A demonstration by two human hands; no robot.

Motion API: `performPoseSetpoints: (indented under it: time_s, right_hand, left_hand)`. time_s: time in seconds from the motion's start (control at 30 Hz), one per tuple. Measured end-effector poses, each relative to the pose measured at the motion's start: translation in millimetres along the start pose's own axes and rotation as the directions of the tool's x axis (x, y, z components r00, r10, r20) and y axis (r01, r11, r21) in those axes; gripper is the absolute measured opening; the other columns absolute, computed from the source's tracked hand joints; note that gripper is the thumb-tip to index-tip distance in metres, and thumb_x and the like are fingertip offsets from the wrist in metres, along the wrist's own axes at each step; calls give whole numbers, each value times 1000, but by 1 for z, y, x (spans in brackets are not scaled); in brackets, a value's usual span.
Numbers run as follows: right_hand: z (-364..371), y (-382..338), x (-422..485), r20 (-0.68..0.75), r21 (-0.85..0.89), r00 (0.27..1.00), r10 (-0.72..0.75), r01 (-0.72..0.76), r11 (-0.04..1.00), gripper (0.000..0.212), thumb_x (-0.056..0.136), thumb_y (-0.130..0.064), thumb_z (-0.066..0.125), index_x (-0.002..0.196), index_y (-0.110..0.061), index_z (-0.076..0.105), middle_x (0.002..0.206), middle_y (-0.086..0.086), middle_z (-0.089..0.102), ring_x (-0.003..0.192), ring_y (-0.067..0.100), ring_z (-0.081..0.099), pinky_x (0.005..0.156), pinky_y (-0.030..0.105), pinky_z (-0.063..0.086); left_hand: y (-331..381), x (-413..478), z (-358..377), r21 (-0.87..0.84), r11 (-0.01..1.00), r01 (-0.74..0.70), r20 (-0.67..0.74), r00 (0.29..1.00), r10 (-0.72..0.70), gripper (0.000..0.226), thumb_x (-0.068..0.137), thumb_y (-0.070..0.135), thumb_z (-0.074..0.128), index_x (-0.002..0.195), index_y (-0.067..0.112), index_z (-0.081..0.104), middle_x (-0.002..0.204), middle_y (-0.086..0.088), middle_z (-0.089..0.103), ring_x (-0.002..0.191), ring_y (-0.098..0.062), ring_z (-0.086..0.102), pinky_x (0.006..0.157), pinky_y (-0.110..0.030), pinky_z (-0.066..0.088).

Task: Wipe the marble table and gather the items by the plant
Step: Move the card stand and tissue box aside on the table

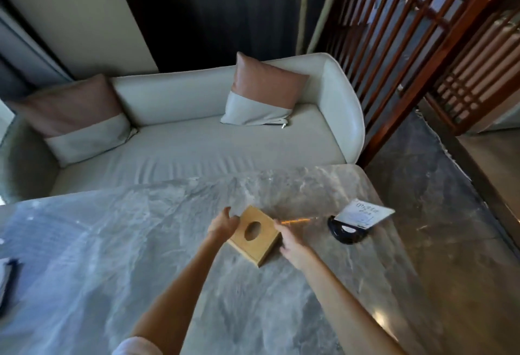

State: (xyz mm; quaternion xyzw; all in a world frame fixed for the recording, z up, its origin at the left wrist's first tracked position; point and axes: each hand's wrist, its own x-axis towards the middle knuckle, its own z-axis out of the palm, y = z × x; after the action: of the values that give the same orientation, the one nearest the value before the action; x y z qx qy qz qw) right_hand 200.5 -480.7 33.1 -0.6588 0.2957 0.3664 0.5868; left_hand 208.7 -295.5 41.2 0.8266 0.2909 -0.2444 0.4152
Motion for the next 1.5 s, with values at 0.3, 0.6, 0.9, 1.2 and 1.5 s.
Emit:
performPoseSetpoints:
  time_s: [0.3, 0.6, 0.9, 1.2, 1.5]
  right_hand:
    - [-41, 60, -36, 32, 247, 998, 59, -65, 967, 35, 94, -43, 57, 128, -35, 50, 108, -6, 67, 110, 22, 63, 96, 44, 51]
    - [-226, 151, -81, -243, 332, 952, 185, -97, 938, 64, 95, -50, 52, 151, -42, 22, 145, 3, 49, 123, 30, 55, 101, 50, 48]
    - [-245, 169, -91, -209, 347, 967, 145, -66, 936, 63, 98, -50, 47, 152, -42, 15, 151, 3, 41, 133, 32, 47, 100, 47, 45]
    - [-120, 150, -108, -238, -380, 881, -410, 304, 873, 65, 100, -31, 51, 155, -12, 22, 163, 7, 20, 152, 28, 6, 122, 37, 8]
    - [123, 236, -126, 164, -430, 971, -173, 228, 874, 69, 93, -35, 61, 152, -17, 30, 154, 11, 39, 141, 18, 40, 118, 33, 31]
  left_hand:
    - [-48, -53, 77, -121, 989, -87, 111, 989, 100, 44, 50, 28, 46, 83, 14, 70, 71, -3, 63, 69, -13, 52, 65, -35, 48]
    - [27, -145, 244, -21, 982, -188, 397, 900, 181, 49, 77, 17, 42, 122, 19, 64, 109, -7, 70, 103, -24, 64, 81, -27, 46]
    - [23, -156, 272, 24, 979, -201, 415, 893, 173, 63, 82, 31, 45, 143, 17, 44, 128, -10, 63, 121, -28, 57, 100, -34, 45]
    - [-79, -157, 138, -38, 991, -131, 2, 991, 131, 50, 92, 14, 48, 142, 18, 44, 111, -20, 69, 103, -40, 63, 89, -42, 50]
    - [-313, -207, -28, 16, 983, 181, -275, 946, -170, 43, 89, 7, 44, 130, 8, 55, 120, -24, 65, 114, -40, 60, 93, -39, 47]
